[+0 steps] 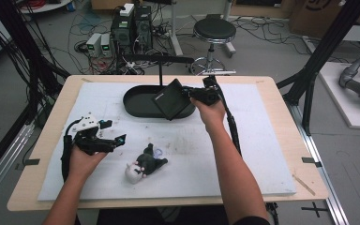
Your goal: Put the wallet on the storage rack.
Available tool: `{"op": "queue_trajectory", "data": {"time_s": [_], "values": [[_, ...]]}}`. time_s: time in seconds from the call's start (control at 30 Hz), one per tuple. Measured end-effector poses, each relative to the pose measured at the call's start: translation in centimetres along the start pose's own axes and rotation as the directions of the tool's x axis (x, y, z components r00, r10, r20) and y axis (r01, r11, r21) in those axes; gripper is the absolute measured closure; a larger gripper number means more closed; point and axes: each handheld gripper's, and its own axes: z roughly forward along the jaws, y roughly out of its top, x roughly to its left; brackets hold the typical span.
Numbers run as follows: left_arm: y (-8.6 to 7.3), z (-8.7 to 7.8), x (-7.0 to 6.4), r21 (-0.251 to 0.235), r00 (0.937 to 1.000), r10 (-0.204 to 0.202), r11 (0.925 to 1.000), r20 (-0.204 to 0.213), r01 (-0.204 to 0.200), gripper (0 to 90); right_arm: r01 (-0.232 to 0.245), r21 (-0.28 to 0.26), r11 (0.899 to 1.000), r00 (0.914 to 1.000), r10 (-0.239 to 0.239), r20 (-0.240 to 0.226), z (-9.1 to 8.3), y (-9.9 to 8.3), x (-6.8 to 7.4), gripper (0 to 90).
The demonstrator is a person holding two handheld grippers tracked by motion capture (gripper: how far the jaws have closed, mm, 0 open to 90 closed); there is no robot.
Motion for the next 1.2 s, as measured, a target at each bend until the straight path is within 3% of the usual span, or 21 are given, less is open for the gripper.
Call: {"op": "queue_trajectory", "data": {"time_s": [0.2, 0.3, 0.4, 0.47, 0.67, 0.8, 0.97, 1.1, 1.2], "values": [[-0.1, 0.1, 0.1, 0.007, 1.0, -0.001, 1.0, 0.0, 0.001, 14.6, -0.057, -0.023, 0.998, 0.9961, 0.058, 0.066, 2.9, -0.4, -1.3, 84.7], [-0.1, 0.3, 0.2, 0.011, 1.0, 0.004, 0.9999, 0.006, -0.004, 14.6, -0.08, -0.032, 0.996, 0.9897, 0.083, 0.117, 3.9, -0.6, -2.2, 84.6], [-0.2, 0.4, 0.2, 0.014, 1.0, 0.002, 0.9999, 0.009, -0.002, 14.6, -0.109, -0.046, 0.993, 0.9838, 0.114, 0.138, 4.8, -1.1, -2.9, 84.6], [-0.2, 0.4, 0.2, 0.016, 1.0, 0.001, 0.9999, 0.009, -0.002, 14.7, -0.112, -0.043, 0.993, 0.9828, 0.117, 0.143, 5.3, -1.3, -3.1, 84.5], [-0.2, 0.4, 0.2, 0.019, 1.0, 0.004, 0.9998, 0.008, -0.004, 14.6, -0.081, -0.039, 0.996, 0.9721, 0.087, 0.218, 6.2, -1.8, -2.8, 84.4], [-0.1, 0.3, 0.1, 0.017, 1.0, 0.006, 0.9998, 0.007, -0.006, 14.6, -0.101, -0.045, 0.994, 0.9646, 0.109, 0.24, 6.5, -2.0, -3.3, 84.3], [-0.2, 0.3, 0.2, 0.014, 0.9999, 0.006, 0.9999, 0.01, -0.006, 14.6, -0.127, -0.068, 0.99, 0.9656, 0.139, 0.22, 6.8, -1.9, -3.5, 84.5], [-0.1, 0.3, 0.2, 0.013, 0.9999, 0.007, 0.9999, 0.008, -0.007, 14.6, -0.1, -0.035, 0.994, 0.9631, 0.106, 0.247, 7.6, -2.3, -3.3, 84.4], [-0.1, 0.3, 0.2, 0.011, 1.0, 0.003, 0.9999, 0.008, -0.003, 14.6, -0.013, -0.003, 1.0, 0.9533, 0.013, 0.302, 8.2, -2.5, -2.7, 77.8]]}}
